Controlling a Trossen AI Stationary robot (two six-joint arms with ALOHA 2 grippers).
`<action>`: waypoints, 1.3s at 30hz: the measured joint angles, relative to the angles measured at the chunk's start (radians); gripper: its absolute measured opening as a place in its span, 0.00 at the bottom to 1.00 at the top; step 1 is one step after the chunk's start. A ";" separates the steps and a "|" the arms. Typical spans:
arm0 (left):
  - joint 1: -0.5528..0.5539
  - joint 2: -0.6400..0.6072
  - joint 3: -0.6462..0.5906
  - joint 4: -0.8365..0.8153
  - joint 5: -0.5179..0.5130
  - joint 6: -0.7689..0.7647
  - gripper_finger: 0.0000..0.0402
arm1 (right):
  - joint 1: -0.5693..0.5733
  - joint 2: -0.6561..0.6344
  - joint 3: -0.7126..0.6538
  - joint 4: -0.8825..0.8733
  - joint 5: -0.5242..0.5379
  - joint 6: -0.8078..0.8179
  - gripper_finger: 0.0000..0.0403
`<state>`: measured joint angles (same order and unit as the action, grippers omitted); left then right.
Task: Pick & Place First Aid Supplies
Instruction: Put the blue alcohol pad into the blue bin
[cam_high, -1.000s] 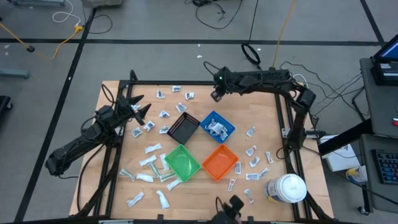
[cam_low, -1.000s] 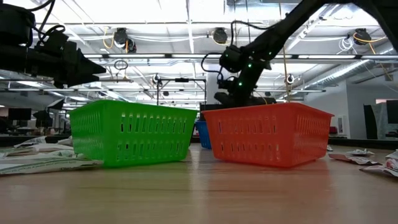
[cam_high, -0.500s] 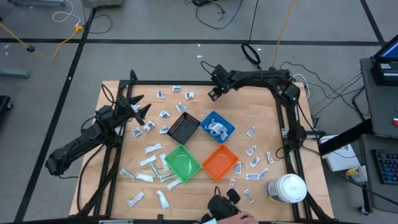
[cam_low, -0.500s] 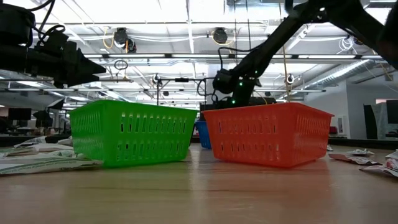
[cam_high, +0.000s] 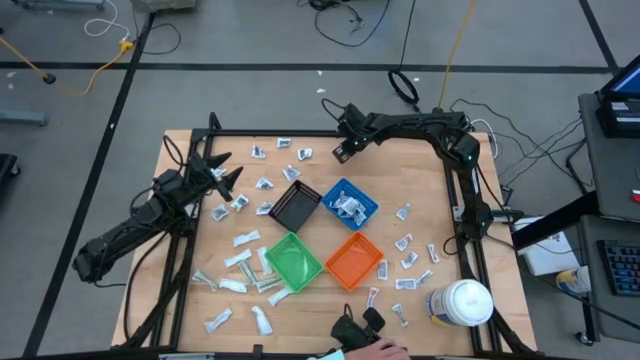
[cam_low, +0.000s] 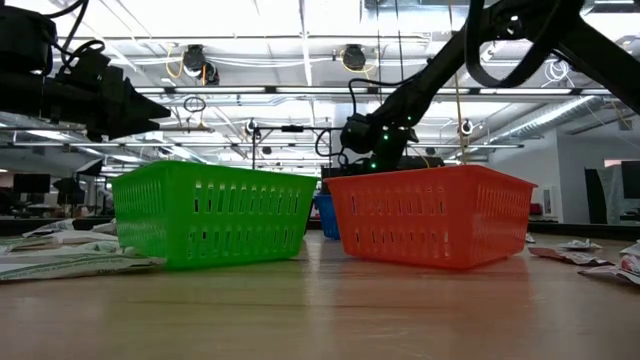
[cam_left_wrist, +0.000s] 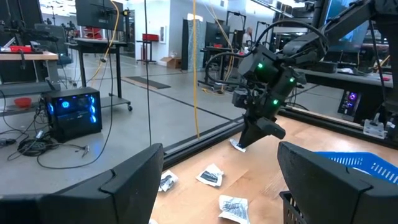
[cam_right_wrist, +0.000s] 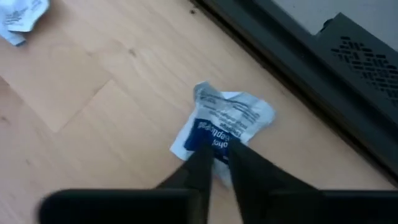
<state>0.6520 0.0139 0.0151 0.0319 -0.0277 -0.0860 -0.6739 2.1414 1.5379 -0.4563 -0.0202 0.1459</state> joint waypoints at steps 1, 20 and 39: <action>0.000 0.000 0.000 0.000 0.000 0.000 0.81 | 0.001 0.000 0.000 -0.002 -0.001 0.000 0.05; 0.000 0.000 0.000 0.001 0.000 0.000 0.81 | 0.006 -0.199 -0.006 -0.115 -0.006 -0.054 0.00; 0.000 0.000 0.000 0.002 0.000 0.000 0.81 | 0.147 -0.313 -0.005 -0.389 -0.133 -0.210 0.00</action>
<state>0.6519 0.0139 0.0151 0.0334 -0.0277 -0.0860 -0.5272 1.8285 1.5326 -0.8456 -0.1534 -0.0641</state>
